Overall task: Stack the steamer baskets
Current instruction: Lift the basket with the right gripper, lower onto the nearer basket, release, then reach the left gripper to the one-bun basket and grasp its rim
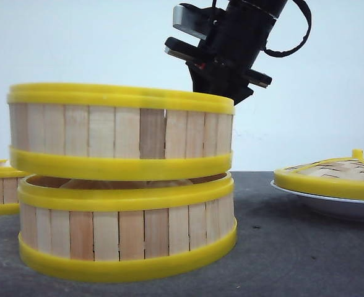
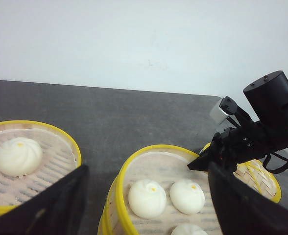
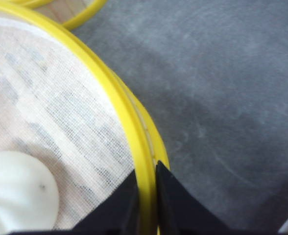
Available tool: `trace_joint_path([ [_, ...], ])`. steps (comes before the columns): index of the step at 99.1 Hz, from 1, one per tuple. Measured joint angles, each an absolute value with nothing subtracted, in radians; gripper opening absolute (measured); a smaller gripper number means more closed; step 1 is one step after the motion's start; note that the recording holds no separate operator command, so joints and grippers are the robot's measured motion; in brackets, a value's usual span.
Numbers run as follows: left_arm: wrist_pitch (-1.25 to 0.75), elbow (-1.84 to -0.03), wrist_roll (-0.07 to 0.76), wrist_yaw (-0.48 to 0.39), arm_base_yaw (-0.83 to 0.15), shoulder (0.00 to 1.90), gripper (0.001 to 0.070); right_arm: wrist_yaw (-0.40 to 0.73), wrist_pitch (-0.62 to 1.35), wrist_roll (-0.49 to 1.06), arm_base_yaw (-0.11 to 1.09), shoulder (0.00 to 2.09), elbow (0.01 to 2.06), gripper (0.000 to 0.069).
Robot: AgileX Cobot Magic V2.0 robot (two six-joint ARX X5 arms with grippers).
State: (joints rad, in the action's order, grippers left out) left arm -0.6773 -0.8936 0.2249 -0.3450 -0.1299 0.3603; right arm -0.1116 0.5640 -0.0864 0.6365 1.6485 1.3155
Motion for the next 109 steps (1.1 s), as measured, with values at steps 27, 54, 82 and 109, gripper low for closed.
trace_joint_path([
  [27,-0.694,-0.894,0.225,-0.345,-0.13,0.36,0.0469,-0.11,0.563,-0.087,0.636,1.66,1.316,0.0023],
  [54,-0.699,-0.894,0.225,-0.345,-0.13,0.36,0.0469,-0.088,0.563,-0.095,0.636,1.704,1.316,0.0023],
  [82,-0.699,-0.894,0.224,-0.345,-0.13,0.36,0.0469,-0.094,0.567,-0.102,0.636,1.704,1.316,0.0061],
  [109,-0.714,-0.894,0.221,-0.336,-0.13,0.36,0.0469,-0.101,0.568,-0.109,0.625,1.665,1.316,0.0341],
])
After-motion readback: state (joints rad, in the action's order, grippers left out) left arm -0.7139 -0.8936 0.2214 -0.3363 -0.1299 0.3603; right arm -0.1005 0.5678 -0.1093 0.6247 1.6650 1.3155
